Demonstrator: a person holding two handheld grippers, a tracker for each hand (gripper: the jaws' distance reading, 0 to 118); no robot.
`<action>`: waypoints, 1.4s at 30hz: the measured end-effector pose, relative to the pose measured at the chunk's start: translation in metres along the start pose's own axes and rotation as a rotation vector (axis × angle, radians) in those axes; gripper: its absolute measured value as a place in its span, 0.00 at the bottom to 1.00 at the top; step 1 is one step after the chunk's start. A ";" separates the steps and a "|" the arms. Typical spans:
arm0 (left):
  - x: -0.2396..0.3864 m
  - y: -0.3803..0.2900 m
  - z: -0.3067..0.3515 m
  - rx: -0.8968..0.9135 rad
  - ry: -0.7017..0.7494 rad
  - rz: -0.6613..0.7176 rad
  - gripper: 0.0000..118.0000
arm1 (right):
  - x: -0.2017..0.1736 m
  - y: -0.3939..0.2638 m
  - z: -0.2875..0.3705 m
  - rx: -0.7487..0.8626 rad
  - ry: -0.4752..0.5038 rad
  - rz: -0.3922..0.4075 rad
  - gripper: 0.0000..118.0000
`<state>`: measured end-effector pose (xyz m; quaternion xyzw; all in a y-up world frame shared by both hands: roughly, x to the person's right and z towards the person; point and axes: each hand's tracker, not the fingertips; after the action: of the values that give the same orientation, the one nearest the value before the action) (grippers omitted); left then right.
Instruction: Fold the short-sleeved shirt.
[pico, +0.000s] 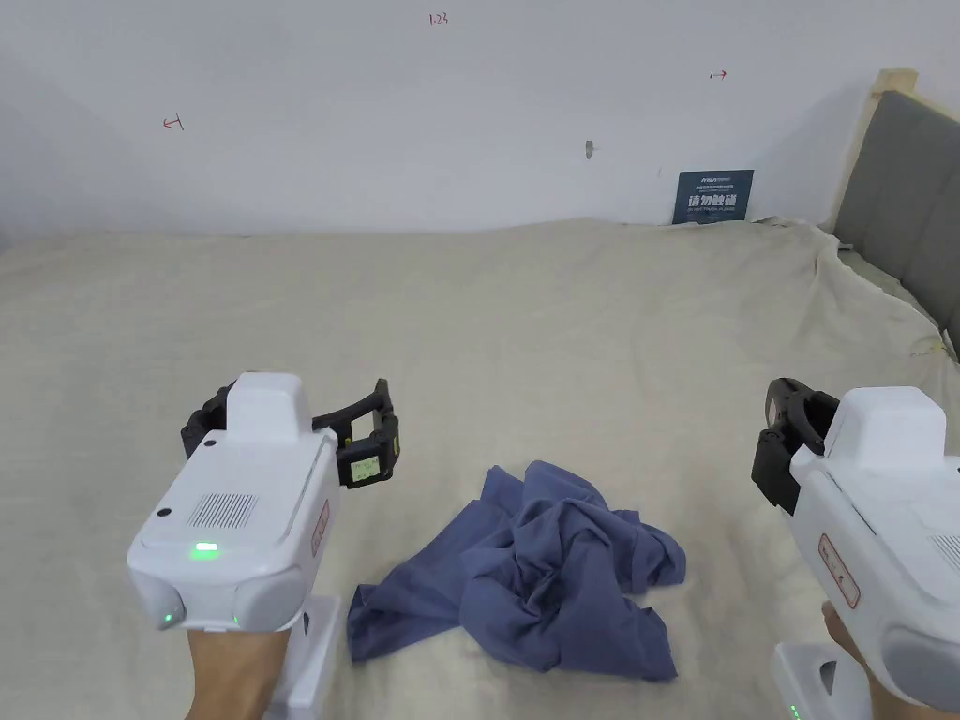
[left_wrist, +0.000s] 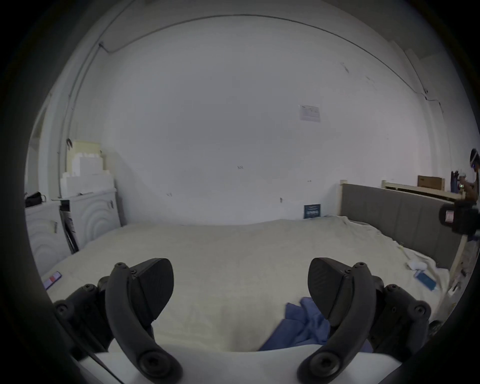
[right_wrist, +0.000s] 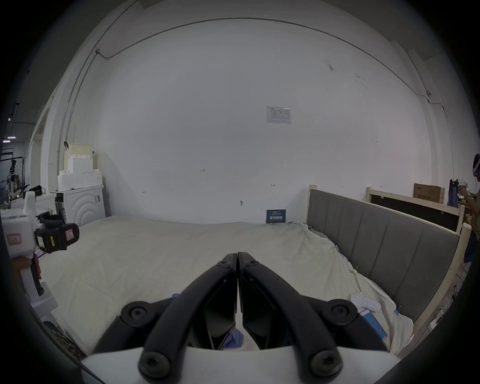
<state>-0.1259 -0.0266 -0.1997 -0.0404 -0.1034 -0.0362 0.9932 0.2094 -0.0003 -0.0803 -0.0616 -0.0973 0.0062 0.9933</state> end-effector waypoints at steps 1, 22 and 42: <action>-0.001 -0.005 0.001 0.004 0.023 -0.013 0.80 | 0.000 0.000 0.000 0.002 0.000 0.000 0.00; -0.010 -0.010 -0.007 -0.056 -0.026 0.045 0.00 | 0.000 -0.005 -0.006 0.004 0.000 0.002 0.00; 0.003 -0.146 -0.079 -0.863 -0.066 0.142 0.12 | 0.010 -0.029 -0.023 -0.070 -0.012 -0.007 0.00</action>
<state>-0.1189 -0.1784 -0.2659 -0.4596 -0.1076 -0.0062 0.8816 0.2234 -0.0312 -0.0971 -0.0961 -0.1034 -0.0005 0.9900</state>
